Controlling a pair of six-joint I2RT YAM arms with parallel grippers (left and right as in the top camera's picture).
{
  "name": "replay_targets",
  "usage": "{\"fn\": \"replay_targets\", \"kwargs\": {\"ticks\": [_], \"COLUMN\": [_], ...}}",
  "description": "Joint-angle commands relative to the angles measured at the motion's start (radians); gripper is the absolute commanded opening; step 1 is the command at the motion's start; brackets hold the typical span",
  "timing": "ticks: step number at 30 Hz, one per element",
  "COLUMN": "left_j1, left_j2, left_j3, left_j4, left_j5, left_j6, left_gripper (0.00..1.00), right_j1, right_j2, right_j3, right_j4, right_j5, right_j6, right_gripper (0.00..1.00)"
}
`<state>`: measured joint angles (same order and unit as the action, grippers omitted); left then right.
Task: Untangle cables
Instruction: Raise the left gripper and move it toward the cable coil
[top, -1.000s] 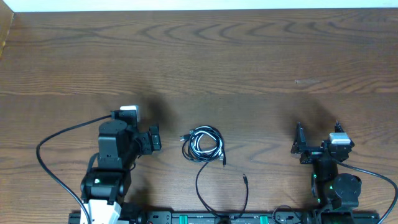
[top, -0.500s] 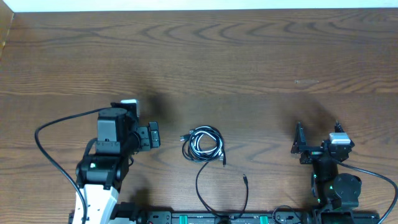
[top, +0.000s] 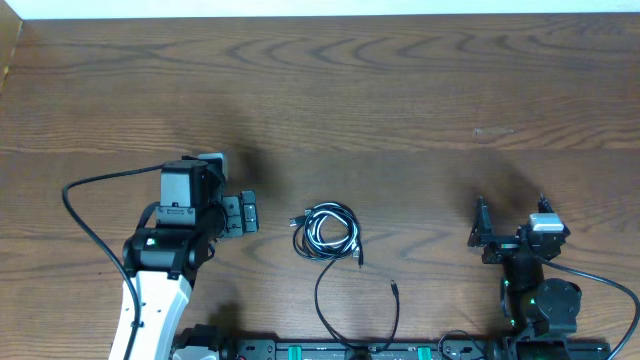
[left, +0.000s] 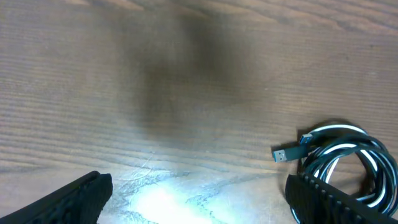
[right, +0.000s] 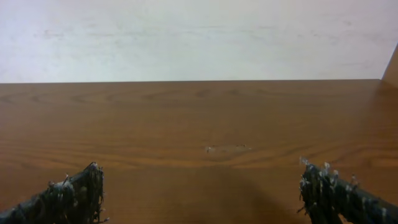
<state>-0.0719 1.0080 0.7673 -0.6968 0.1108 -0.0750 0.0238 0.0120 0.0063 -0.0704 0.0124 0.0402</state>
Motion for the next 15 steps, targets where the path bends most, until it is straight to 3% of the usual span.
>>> {"fn": "replay_targets", "kwargs": {"ticks": [1, 15], "left_j1": [0.004, 0.002], "left_j2": [0.006, 0.043], "left_j3": [0.031, 0.051], "left_j4": [-0.004, -0.002], "left_j5": [0.031, 0.17], "left_j6": [0.0, 0.082], "left_gripper": [0.94, 0.94], "right_j1": [0.006, 0.006], "right_j2": [-0.006, -0.006], "right_j3": [-0.001, -0.001], "right_j4": [-0.005, -0.005], "right_j5": [0.007, 0.007], "right_j6": [-0.012, -0.012], "right_gripper": [0.99, 0.99]}}
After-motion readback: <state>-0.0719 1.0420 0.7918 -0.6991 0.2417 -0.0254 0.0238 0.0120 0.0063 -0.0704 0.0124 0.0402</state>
